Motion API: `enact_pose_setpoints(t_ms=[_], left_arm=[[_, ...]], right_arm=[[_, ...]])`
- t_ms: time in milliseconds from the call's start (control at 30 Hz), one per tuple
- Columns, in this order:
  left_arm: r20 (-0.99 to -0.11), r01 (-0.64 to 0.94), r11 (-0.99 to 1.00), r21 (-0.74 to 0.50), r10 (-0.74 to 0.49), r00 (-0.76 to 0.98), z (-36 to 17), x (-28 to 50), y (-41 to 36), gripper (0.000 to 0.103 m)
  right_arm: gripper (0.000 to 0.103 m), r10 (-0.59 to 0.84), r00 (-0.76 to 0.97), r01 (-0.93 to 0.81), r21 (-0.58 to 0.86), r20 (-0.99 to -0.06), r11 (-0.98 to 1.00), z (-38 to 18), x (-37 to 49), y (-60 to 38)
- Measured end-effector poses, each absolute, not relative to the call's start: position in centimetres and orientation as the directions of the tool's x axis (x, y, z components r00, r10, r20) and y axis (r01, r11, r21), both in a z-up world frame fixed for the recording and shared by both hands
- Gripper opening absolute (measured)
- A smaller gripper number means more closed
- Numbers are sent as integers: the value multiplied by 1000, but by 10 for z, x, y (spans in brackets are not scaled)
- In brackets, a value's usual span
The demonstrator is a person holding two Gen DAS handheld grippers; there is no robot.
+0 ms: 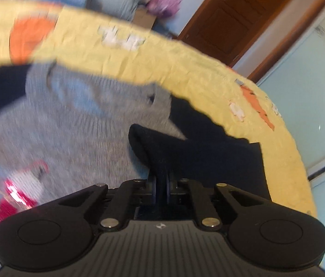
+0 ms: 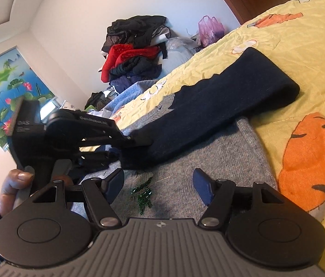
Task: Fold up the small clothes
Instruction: 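Fold the navy sleeve across the sweater back with the right gripper while the left gripper grasps the other cuff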
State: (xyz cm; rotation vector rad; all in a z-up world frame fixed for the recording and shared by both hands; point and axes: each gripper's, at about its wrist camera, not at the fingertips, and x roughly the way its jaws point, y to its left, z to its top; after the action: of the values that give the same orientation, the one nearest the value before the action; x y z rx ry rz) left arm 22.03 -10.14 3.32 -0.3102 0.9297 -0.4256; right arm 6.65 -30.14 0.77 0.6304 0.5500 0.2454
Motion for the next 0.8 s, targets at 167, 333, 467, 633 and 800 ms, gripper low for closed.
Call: enact_pose_setpoints(t_ms=[167,333,467,633,800], left_arm=[[-660,237,902,-360,-426,619,64,207,-64,7],[-698,110,943,-315,-308,646,58,210,-1,7],[-734,52,957,-285,-252,631,35,206,21,7],[-703,53,974,-222,-197,683,14,196,12,9],[-631,70,970,-234,-206,748,4,179,15,12]], right_arm=[[68,374,829,-52,610,-415,791,8,67,-302],[68,370,829,-51,603,-419,796,8,67,-300],[68,365,829,-50,594,-424,803,9,67,-297],[69,350,824,-56,551,-445,833,12,68,-292],[72,293,819,-115,358,-494,927,47,85,-265]])
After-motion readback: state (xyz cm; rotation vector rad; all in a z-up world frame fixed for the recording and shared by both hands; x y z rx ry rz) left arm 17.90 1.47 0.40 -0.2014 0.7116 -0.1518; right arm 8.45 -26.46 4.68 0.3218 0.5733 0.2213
